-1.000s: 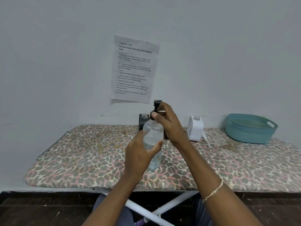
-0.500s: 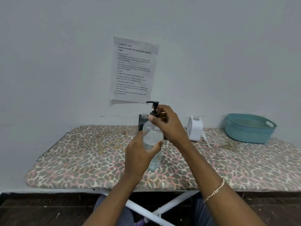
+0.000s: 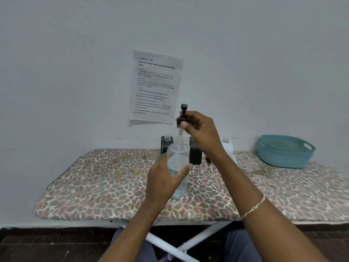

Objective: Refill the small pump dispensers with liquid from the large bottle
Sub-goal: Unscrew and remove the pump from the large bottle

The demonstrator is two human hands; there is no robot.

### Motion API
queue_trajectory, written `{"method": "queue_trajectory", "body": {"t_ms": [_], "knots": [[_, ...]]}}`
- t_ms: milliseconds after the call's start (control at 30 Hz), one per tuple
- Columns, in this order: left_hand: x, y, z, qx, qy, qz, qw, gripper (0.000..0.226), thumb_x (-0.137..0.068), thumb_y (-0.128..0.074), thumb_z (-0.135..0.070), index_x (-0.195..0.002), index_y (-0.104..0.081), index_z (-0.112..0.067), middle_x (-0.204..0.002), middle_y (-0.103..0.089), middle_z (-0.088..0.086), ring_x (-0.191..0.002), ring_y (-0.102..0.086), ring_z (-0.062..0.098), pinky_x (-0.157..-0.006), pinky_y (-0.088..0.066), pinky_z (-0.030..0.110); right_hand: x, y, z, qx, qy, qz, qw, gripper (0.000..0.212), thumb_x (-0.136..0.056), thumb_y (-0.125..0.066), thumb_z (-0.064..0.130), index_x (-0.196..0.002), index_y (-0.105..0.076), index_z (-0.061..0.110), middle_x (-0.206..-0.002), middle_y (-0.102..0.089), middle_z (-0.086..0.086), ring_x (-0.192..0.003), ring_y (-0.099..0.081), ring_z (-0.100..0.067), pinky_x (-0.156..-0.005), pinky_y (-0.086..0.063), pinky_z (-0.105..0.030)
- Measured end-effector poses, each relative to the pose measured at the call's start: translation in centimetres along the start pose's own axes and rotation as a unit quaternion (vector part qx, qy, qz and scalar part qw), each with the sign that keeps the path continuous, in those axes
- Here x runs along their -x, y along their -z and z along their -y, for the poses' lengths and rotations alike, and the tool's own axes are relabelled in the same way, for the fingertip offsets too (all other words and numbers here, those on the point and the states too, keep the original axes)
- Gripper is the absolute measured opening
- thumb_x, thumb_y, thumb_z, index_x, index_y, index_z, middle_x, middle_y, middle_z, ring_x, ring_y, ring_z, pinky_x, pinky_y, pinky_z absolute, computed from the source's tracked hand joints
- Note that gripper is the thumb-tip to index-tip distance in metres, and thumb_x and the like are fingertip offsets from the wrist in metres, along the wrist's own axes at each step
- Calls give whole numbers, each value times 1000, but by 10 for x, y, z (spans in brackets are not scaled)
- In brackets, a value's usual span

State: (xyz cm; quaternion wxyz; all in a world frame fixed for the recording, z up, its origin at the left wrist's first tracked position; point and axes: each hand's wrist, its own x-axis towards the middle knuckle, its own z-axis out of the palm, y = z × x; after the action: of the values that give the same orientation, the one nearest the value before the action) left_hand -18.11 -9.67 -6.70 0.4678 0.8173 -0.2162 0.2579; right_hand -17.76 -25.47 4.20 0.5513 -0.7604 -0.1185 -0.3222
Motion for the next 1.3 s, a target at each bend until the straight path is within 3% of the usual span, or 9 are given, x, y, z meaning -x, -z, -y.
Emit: {"method": "queue_trajectory", "body": {"t_ms": [167,233,367,600,733,967,1067,1200,1300], "knots": [[-10,12,-15,14,7,-20,1000,93,-81,-68,-77,-148,-54,-15,-141,-65,2,-130,-61,19,-104,-51,30,-16,7,33,-4,33,9,999,34,-91,-70,16,-124,-70,19,-114,-78,-4,-110,-75,-21,-106,-55,-52],[-14,20,-21,20,-3,-35,999,88,-84,-73,-69,-149,-53,-14,-143,-63,1,-132,-58,15,-103,-45,25,-22,10,48,-5,49,16,999,33,-90,-70,16,-122,-70,21,-114,-78,-4,-110,-75,-22,-105,-56,-51],[-20,31,-30,62,-25,-39,997,82,-88,-75,-63,-152,-50,-18,-148,-58,-4,-134,-54,5,-110,-51,33,-34,17,75,-7,84,19,996,33,-90,-67,14,-123,-68,18,-114,-78,-5,-110,-75,-22,-105,-55,-51],[-31,50,-44,71,-68,-54,994,53,-100,-72,-35,-147,-57,-17,-137,-65,0,-123,-61,6,-102,-57,29,-51,21,118,-11,133,34,990,31,-92,-65,9,-122,-68,15,-112,-77,-5,-110,-74,-26,-105,-55,-54],[-37,62,-47,84,-55,-55,993,42,-101,-70,-19,-142,-62,-16,-135,-69,1,-117,-67,6,-92,-50,5,-60,21,134,-21,149,50,987,29,-93,-64,7,-119,-69,18,-111,-77,-5,-109,-75,-27,-106,-54,-56],[-46,85,-46,96,-37,-59,993,36,-101,-70,-20,-137,-67,-20,-129,-69,-12,-101,-65,-10,-80,-47,-1,-76,2,135,-53,110,91,988,32,-95,-63,5,-127,-66,5,-114,-77,-14,-105,-76,-27,-97,-60,-42],[-52,96,-36,105,-11,-49,993,33,-99,-73,-22,-132,-70,-20,-121,-72,-13,-94,-68,-11,-83,-51,4,-85,-15,125,-61,68,129,987,27,-98,-60,1,-124,-67,7,-115,-76,-15,-99,-75,-22,-89,-59,-35],[-59,110,-17,124,44,-36,991,24,-97,-75,-26,-121,-74,-23,-105,-77,-14,-90,-76,8,-89,-64,39,-98,-49,109,-79,-12,183,980,25,-102,-55,-4,-126,-65,-6,-114,-72,-20,-99,-73,-24,-84,-60,-31],[-61,111,-13,144,89,-31,985,19,-96,-77,-22,-115,-74,-23,-99,-76,-8,-78,-78,15,-84,-66,44,-104,-66,101,-59,-58,208,975,24,-103,-52,-6,-123,-65,-10,-110,-71,-20,-95,-72,-26,-84,-61,-32]]}}
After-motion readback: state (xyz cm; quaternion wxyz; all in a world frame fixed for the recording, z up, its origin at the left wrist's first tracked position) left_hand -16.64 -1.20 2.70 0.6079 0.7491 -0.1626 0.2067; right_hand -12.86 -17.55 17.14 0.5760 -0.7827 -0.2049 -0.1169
